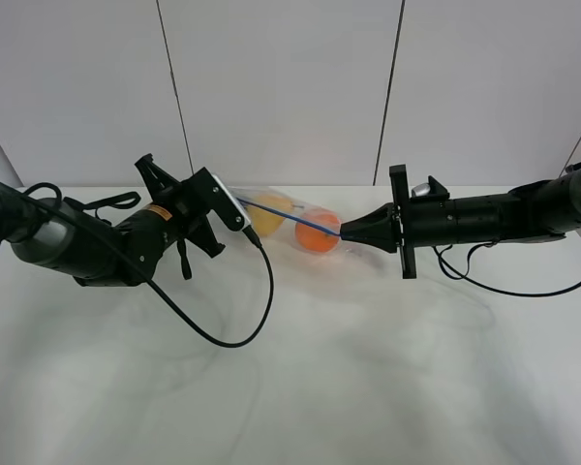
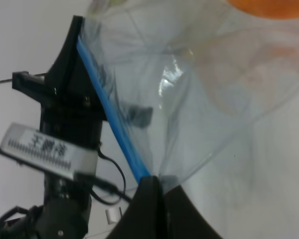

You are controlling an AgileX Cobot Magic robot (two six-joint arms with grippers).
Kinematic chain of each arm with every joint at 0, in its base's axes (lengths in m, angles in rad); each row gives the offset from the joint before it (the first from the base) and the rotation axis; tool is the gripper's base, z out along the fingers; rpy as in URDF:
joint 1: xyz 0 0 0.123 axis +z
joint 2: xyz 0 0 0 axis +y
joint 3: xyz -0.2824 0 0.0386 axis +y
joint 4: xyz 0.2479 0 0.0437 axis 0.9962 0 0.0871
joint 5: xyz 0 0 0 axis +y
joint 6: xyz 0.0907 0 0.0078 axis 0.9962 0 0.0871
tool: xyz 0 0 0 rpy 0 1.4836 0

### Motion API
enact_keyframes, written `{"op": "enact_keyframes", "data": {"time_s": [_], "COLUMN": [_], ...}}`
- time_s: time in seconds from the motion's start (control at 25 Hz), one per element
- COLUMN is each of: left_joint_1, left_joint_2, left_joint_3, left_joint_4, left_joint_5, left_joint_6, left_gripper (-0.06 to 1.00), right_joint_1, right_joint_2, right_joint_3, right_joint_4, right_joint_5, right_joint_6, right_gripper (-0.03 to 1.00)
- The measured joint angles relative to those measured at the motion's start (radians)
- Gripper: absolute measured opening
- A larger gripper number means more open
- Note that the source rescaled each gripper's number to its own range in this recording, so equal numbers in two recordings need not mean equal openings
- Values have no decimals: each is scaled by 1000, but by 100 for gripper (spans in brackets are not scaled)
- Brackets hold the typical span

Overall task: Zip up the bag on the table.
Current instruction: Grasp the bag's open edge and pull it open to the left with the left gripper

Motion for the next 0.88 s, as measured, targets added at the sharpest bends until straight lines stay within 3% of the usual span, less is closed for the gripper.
{"op": "enact_keyframes", "data": {"time_s": [0.88], "left_joint_1": [121], "left_joint_2": [0], "left_joint_3": [0], "left_joint_4": [59], "left_joint_5": [-43], "left_joint_6": [15], "left_gripper": [0], "right_joint_1": [-3], "right_joint_2": [0], "right_joint_3": [0], "right_joint_4": [-22], "right_joint_5": [10], "right_joint_6": [5], "right_gripper": [0]}}
